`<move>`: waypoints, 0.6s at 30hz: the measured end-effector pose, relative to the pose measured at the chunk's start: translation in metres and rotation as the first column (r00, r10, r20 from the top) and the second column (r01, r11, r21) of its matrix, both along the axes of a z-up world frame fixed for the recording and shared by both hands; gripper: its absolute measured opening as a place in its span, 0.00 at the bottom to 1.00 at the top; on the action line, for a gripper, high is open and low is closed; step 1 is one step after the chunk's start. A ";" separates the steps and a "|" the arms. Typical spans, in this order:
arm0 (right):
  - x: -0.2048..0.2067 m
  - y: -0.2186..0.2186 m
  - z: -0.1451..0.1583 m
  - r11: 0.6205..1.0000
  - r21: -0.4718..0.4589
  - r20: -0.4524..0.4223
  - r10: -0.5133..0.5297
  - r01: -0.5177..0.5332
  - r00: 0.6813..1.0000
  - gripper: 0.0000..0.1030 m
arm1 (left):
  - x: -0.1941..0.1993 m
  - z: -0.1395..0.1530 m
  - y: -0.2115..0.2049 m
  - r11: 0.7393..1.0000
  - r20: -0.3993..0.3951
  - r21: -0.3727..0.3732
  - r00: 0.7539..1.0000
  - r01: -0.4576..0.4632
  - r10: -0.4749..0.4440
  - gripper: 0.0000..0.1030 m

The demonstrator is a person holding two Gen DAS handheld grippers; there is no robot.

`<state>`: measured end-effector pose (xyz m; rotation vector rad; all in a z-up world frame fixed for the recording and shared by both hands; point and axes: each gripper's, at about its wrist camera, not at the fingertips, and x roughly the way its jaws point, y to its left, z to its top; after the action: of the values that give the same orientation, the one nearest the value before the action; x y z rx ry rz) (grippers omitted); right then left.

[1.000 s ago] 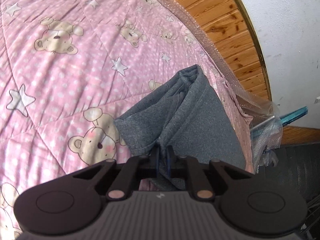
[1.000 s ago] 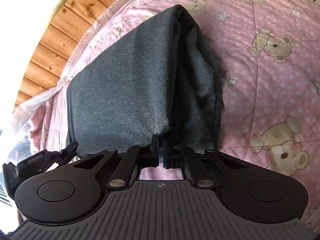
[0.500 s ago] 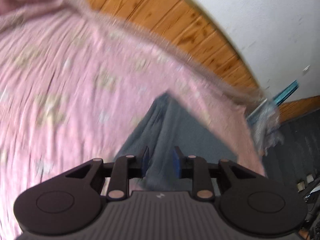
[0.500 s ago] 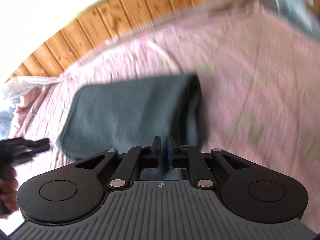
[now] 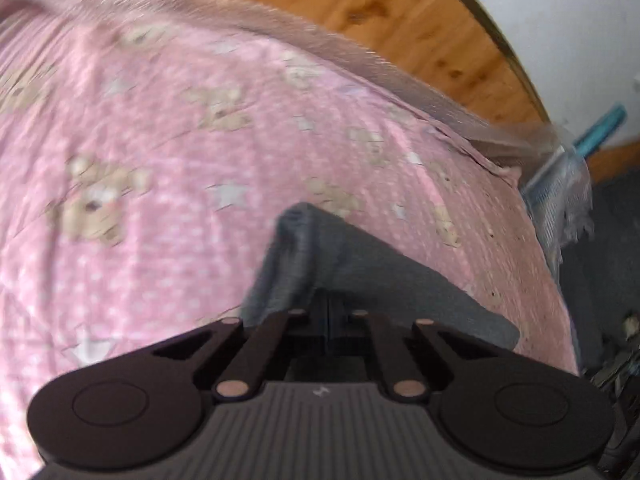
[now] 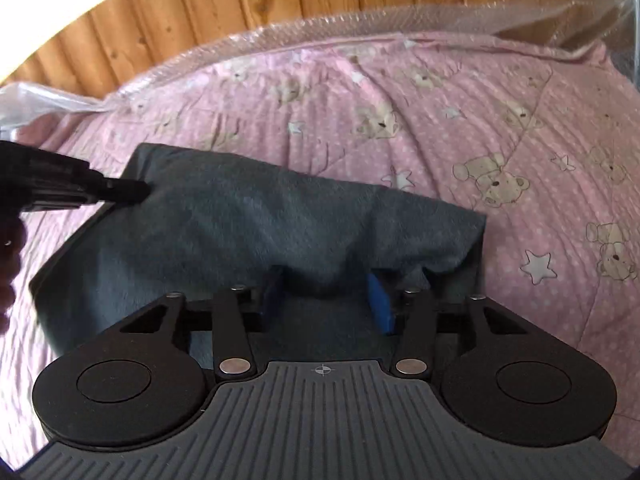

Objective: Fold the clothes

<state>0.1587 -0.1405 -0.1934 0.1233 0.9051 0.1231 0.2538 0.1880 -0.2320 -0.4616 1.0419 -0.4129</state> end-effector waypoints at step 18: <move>-0.101 -0.001 0.011 0.995 0.079 -0.049 0.060 -0.056 0.997 0.53 | -0.097 0.015 0.064 0.992 -0.004 -0.103 0.998 0.067 -0.067 0.41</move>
<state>0.0581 -0.1413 -0.1824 0.1733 0.9554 0.2103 0.1567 0.2521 -0.2167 -0.5216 1.0483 -0.5269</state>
